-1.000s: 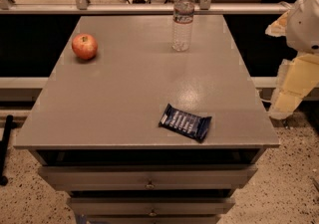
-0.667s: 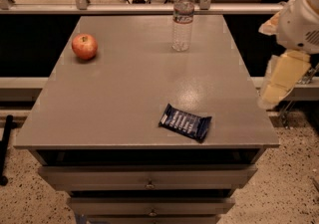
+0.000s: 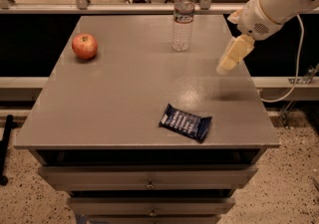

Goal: Knock water bottle over

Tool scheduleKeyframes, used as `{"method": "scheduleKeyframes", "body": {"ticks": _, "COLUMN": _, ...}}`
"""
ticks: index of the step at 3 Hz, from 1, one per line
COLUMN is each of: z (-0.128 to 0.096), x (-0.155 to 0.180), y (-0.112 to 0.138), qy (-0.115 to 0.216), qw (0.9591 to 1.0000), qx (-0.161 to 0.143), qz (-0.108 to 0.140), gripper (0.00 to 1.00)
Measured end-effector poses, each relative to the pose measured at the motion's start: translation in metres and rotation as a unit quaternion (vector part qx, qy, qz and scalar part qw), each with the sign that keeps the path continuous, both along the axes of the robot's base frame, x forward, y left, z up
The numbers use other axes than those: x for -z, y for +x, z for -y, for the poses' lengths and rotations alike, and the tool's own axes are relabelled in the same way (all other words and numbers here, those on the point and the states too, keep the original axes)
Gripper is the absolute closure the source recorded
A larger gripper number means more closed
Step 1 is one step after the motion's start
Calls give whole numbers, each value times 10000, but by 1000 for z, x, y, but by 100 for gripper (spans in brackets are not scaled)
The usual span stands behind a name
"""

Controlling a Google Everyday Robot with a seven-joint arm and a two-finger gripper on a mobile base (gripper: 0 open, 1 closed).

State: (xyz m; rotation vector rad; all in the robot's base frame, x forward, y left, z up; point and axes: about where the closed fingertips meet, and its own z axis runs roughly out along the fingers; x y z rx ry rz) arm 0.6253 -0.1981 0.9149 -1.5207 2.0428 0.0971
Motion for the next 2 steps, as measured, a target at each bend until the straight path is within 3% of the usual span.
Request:
{"method": "scheduleKeyframes", "body": {"ticks": 1, "z": -4, "x": 12, "y": 55, "qy": 487, "qw": 9984, "qx": 105, "qz": 264, "gripper": 0}}
{"method": "scheduleKeyframes", "body": {"ticks": 2, "z": -12, "x": 16, "y": 90, "qy": 1047, "qw": 9933, "qx": 144, "qz": 458, "gripper": 0}}
